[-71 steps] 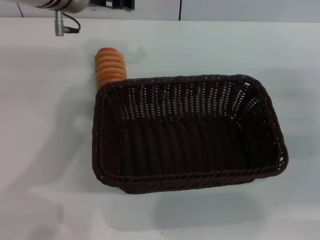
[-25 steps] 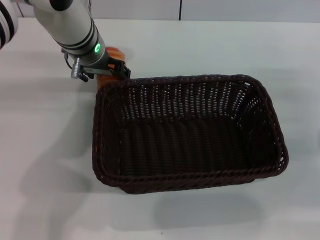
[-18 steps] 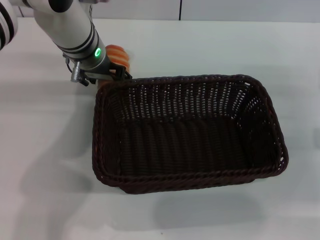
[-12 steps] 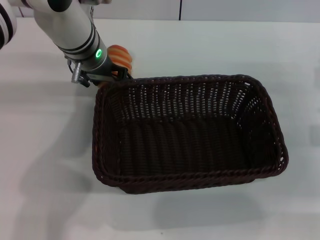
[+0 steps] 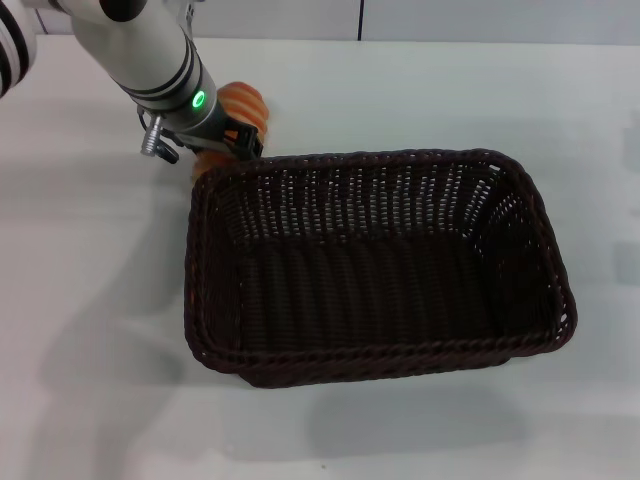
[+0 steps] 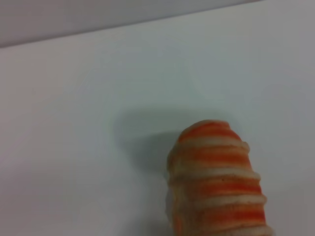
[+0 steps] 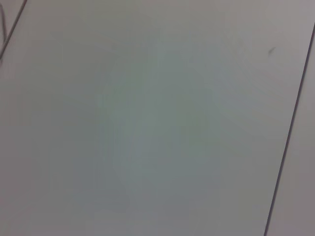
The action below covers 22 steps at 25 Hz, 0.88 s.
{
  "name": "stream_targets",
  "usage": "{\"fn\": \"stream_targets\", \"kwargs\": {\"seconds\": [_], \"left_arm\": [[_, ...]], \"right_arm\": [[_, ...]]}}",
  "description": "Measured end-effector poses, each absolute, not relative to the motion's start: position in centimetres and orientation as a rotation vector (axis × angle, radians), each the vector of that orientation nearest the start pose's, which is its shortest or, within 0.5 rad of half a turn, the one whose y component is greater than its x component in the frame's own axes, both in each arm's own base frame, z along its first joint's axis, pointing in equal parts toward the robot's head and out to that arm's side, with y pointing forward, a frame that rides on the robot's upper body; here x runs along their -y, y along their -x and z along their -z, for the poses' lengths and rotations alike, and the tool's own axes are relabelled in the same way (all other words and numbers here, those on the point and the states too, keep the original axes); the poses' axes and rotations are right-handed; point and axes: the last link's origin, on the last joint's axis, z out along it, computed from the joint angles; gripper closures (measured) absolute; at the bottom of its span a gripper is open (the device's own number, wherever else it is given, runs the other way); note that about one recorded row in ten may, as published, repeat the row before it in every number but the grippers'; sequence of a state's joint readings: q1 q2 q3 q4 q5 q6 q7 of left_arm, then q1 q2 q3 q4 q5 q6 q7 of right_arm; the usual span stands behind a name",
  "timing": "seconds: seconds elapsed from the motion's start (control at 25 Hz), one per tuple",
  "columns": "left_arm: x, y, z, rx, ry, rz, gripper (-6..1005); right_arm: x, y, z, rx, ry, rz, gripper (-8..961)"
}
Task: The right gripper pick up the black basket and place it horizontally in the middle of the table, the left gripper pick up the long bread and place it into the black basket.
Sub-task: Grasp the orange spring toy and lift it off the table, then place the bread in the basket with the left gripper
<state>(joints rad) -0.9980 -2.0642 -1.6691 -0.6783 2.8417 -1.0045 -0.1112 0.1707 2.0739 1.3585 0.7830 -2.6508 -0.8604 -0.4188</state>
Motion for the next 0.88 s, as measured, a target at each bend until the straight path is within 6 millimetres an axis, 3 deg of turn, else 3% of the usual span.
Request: {"fn": "stream_targets", "kwargs": {"seconds": [0.28, 0.32, 0.44, 0.64, 0.88], "left_arm": [[-45.6, 18.5, 2.7, 1.238, 1.975, -0.296, 408], [-46.0, 18.7, 0.7, 1.235, 2.001, -0.214, 415], [-45.9, 18.6, -1.0, 1.222, 2.046, -0.146, 427], [-44.2, 16.5, -4.7, 1.071, 2.197, -0.111, 448], [-40.7, 13.6, -6.7, 0.869, 2.378, -0.147, 495]], "right_arm": [[-34.7, -29.8, -3.7, -0.234, 1.432, -0.424, 571], [-34.9, -29.9, -3.7, -0.236, 1.432, -0.417, 571], [-35.1, -30.1, -3.7, -0.242, 1.429, -0.409, 571], [-35.5, -30.7, -4.1, -0.256, 1.407, -0.393, 571], [-35.6, -30.9, -4.2, -0.265, 1.403, -0.387, 571]]}}
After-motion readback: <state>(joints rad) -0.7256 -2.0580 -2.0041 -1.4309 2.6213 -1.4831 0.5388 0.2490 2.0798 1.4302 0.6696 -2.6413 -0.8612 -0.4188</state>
